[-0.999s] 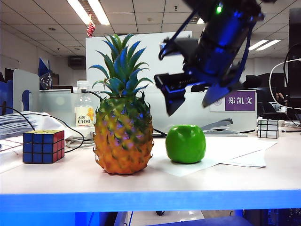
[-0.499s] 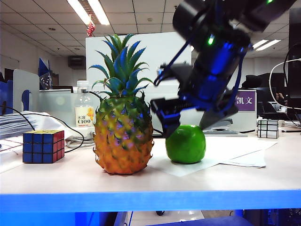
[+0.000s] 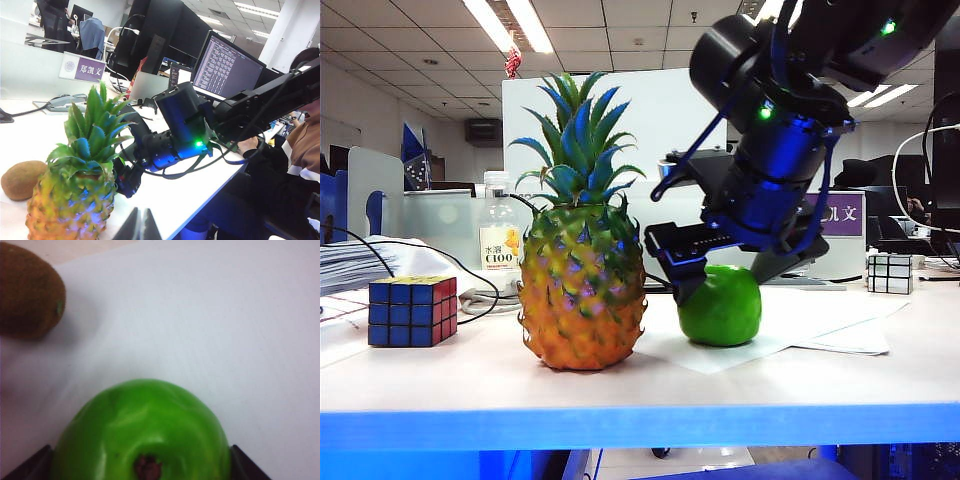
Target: Arrange all the fruits from large to small from left to right in a row.
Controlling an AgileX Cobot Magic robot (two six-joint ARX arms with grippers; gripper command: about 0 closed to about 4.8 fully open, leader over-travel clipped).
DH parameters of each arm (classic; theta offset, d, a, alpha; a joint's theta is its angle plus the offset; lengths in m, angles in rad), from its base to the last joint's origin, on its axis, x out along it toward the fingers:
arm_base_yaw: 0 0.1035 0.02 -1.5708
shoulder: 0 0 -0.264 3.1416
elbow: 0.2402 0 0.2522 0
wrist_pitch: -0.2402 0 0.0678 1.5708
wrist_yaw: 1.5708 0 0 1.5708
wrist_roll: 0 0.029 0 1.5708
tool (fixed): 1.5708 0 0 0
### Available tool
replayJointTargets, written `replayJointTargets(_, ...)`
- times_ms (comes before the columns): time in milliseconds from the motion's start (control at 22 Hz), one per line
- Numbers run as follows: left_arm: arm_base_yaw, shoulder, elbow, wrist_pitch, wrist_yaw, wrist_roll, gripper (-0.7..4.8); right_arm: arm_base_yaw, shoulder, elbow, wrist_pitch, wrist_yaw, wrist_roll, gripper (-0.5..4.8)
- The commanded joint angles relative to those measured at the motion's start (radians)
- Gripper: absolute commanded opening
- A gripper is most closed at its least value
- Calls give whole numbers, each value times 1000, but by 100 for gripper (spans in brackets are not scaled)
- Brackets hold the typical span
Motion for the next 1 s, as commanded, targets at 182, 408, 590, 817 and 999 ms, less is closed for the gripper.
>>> replayJointTargets(182, 0, -1, 4, 10, 0, 2, 21, -14, 3, 3, -37, 3, 3, 65)
replayJointTargets(408, 0, -2, 4, 10, 0, 2, 21, -11, -43, 4, -129, -45, 18, -6)
replayJointTargets(590, 0, -1, 3, 33, -1, 2, 21, -12, -154, 4, -214, -45, -5, -6)
replayJointTargets(817, 0, -2, 3, 36, -1, 7, 21, -11, -259, 3, -341, -91, -4, -6)
replayJointTargets(999, 0, -1, 3, 37, -3, 10, 21, 21, -259, -7, -349, -113, 20, -6)
